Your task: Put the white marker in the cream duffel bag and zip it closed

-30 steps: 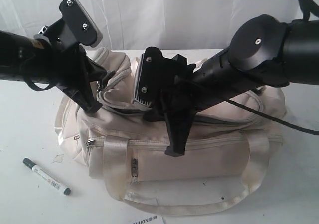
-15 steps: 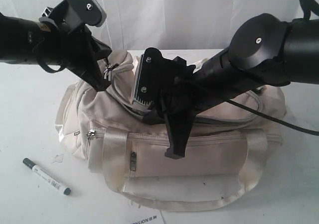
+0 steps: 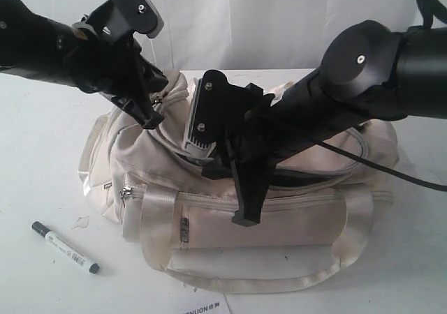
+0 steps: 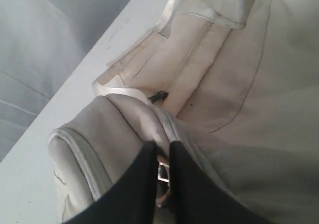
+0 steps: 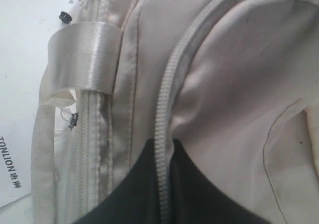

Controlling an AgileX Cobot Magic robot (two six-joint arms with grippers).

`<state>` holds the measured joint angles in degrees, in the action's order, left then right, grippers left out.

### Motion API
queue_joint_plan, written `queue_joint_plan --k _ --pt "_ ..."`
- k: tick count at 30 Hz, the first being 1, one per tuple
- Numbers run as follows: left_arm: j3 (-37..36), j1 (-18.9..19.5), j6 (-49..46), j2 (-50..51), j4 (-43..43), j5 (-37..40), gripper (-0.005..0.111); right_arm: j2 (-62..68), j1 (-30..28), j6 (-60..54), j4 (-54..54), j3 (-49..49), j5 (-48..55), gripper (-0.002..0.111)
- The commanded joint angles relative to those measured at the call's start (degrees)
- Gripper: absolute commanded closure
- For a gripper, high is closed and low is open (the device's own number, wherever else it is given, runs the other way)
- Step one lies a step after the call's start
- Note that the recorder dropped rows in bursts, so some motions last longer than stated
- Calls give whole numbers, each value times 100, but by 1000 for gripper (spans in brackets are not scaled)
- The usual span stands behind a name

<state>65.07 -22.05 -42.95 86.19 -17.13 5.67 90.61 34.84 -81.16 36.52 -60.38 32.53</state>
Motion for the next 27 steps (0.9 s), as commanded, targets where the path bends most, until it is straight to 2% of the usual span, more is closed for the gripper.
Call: queue_joint_plan --k 1,2,5,10,12,16,19,21,27 --pt "25 -35 68 -426 -363 638 57 -53 8 47 -56 -22 104 108" --pt "25 -35 78 -529 -363 863 52 -53 8 47 -56 -22 115 108" --pt "25 -35 78 -922 -484 1784 51 -53 8 86 -56 -22 128 108" --pt "-137 -35 -48 -1182 -741 2572 65 -53 8 201 -33 -22 263 108" --pt "-380 -35 -76 -1307 -826 2580 70 -53 8 201 -5 -22 404 108" --pt "-952 -35 -288 -1622 -1111 2567 70 -123 8 201 -5 -22 498 103" --pt "-1458 -35 -1451 -1893 -2488 2579 70 -218 8 201 -5 -22 428 98" --pt "-1651 -35 -1909 -1920 -3070 2603 70 -252 8 311 -5 -22 493 98" --pt "-1734 -35 -2335 -1946 -3308 2580 70 -383 8 524 -6 -22 524 98"
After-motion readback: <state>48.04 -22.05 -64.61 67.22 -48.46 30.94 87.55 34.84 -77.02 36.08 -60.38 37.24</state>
